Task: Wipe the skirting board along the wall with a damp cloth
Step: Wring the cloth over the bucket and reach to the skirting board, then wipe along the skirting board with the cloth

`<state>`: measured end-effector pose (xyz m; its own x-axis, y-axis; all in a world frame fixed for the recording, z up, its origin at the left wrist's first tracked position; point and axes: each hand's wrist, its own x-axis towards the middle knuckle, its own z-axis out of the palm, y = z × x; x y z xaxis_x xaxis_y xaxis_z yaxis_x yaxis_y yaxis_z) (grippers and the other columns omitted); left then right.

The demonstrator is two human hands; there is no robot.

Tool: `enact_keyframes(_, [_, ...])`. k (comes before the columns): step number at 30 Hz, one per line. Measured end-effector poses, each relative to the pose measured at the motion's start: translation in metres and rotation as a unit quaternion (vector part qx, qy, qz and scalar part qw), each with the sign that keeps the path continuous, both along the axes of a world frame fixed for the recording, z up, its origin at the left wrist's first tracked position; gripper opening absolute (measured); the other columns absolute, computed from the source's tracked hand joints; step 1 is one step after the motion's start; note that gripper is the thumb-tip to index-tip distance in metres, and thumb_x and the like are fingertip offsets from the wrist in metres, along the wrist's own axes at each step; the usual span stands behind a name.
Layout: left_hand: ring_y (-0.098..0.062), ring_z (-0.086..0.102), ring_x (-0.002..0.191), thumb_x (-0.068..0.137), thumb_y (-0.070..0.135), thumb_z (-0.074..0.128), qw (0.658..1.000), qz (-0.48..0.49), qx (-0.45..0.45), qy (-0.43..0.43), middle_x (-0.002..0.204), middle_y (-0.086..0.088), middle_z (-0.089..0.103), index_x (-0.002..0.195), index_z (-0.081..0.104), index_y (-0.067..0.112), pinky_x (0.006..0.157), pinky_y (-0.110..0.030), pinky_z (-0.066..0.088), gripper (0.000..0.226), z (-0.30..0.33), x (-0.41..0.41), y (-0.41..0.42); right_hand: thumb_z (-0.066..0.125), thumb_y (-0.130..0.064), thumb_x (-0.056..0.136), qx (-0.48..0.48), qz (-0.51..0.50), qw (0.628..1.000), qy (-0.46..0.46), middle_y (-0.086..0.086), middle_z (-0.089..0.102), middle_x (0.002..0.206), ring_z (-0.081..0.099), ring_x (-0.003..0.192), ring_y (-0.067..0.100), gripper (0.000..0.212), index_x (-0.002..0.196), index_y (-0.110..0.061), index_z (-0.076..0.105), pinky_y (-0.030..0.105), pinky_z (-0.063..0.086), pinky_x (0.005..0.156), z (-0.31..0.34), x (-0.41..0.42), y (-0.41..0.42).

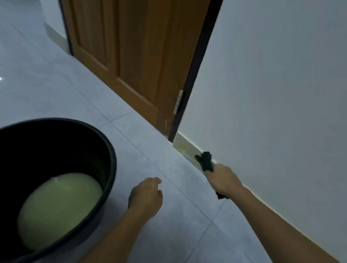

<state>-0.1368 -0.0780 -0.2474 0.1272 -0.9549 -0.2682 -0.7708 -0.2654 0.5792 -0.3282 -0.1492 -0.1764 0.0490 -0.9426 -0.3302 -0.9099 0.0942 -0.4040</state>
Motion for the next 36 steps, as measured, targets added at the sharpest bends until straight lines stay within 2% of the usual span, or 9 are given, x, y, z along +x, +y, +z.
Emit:
enact_keyframes(2, [-0.022,0.04,0.131,0.097,0.027,0.039,0.999,-0.003,-0.01,-0.041,0.147,-0.003,0.039,0.141,0.036,0.016,0.106,-0.032,0.032,0.046,-0.028,-0.006,-0.026,0.037,-0.023,0.09,-0.063,0.083,0.985,0.137,0.009,0.06,0.088,0.053,0.065,0.023,0.027,0.111,-0.016,0.053,0.026,0.041,0.055,-0.03,0.012,-0.029])
enact_keyframes(5, [-0.024,0.013,0.145,0.099,0.031,0.031,0.995,-0.018,-0.008,-0.093,0.157,-0.007,0.019,0.147,0.021,0.012,0.116,-0.04,0.012,0.053,-0.051,-0.013,-0.058,0.04,-0.022,0.091,-0.122,0.169,0.939,0.275,0.014,0.054,0.117,0.053,0.096,0.031,0.052,0.141,-0.014,0.031,0.038,0.043,0.072,-0.063,0.028,-0.048])
enact_keyframes(8, [-0.025,0.001,0.147,0.1,0.035,0.024,0.99,-0.024,-0.015,-0.14,0.16,-0.008,0.006,0.149,0.012,0.012,0.117,-0.044,0.004,0.056,-0.088,-0.017,-0.085,0.039,-0.015,0.09,-0.171,0.26,0.881,0.356,0.015,0.049,0.118,0.048,0.102,0.03,0.059,0.146,-0.011,0.023,0.038,0.04,0.078,-0.097,0.034,-0.067])
enact_keyframes(11, [-0.026,-0.004,0.146,0.099,0.035,0.021,0.984,-0.023,-0.046,-0.169,0.16,-0.01,0.0,0.15,0.005,0.012,0.116,-0.046,0.0,0.058,-0.12,-0.018,-0.111,0.034,-0.011,0.084,-0.26,0.315,0.801,0.437,0.007,0.055,0.099,0.051,0.083,0.022,0.058,0.142,-0.014,0.037,0.032,0.037,0.064,-0.124,0.034,-0.088])
enact_keyframes(16, [-0.024,-0.012,0.145,0.096,0.048,0.014,0.985,-0.021,-0.051,-0.166,0.159,-0.009,-0.01,0.15,-0.005,0.012,0.117,-0.046,-0.005,0.068,-0.156,-0.014,-0.129,0.027,-0.012,0.092,-0.284,0.381,0.717,0.511,0.008,0.045,0.103,0.04,0.082,0.022,0.057,0.147,-0.005,0.013,0.034,0.028,0.064,-0.152,0.042,-0.111])
enact_keyframes(20, [-0.025,-0.005,0.146,0.088,0.06,0.011,0.974,0.015,-0.116,-0.194,0.16,-0.008,-0.001,0.151,0.003,0.015,0.116,-0.046,-0.005,0.078,-0.169,-0.011,-0.135,0.03,-0.016,0.093,-0.303,0.36,0.703,0.534,0.005,0.047,0.103,0.041,0.082,0.02,0.056,0.147,-0.006,0.017,0.033,0.027,0.064,-0.166,0.052,-0.139])
enact_keyframes(27, [-0.026,-0.003,0.147,0.087,0.061,0.012,0.976,0.008,-0.122,-0.178,0.16,-0.009,0.002,0.151,0.005,0.016,0.116,-0.047,-0.003,0.079,-0.184,-0.027,-0.142,0.022,-0.012,0.088,-0.287,0.373,0.689,0.551,-0.001,0.051,0.103,0.045,0.081,0.016,0.055,0.14,-0.013,0.039,0.032,0.024,0.063,-0.19,0.033,-0.145])
enact_keyframes(31, [-0.026,0.0,0.147,0.087,0.06,0.016,0.974,0.021,-0.128,-0.184,0.16,-0.009,0.005,0.151,0.008,0.016,0.116,-0.047,-0.004,0.078,-0.185,-0.019,-0.145,0.025,-0.011,0.085,-0.284,0.4,0.669,0.558,-0.001,0.051,0.091,0.043,0.075,0.017,0.052,0.124,-0.019,0.057,0.033,0.025,0.061,-0.186,0.014,-0.13])
enact_keyframes(36, [-0.026,-0.003,0.147,0.087,0.06,0.014,0.975,0.015,-0.125,-0.182,0.16,-0.009,0.002,0.151,0.005,0.016,0.116,-0.047,-0.004,0.078,-0.185,-0.02,-0.144,0.027,-0.011,0.085,-0.357,0.389,0.662,0.532,0.0,0.054,0.093,0.048,0.076,0.016,0.049,0.123,-0.015,0.057,0.029,0.035,0.063,-0.158,0.028,-0.15])
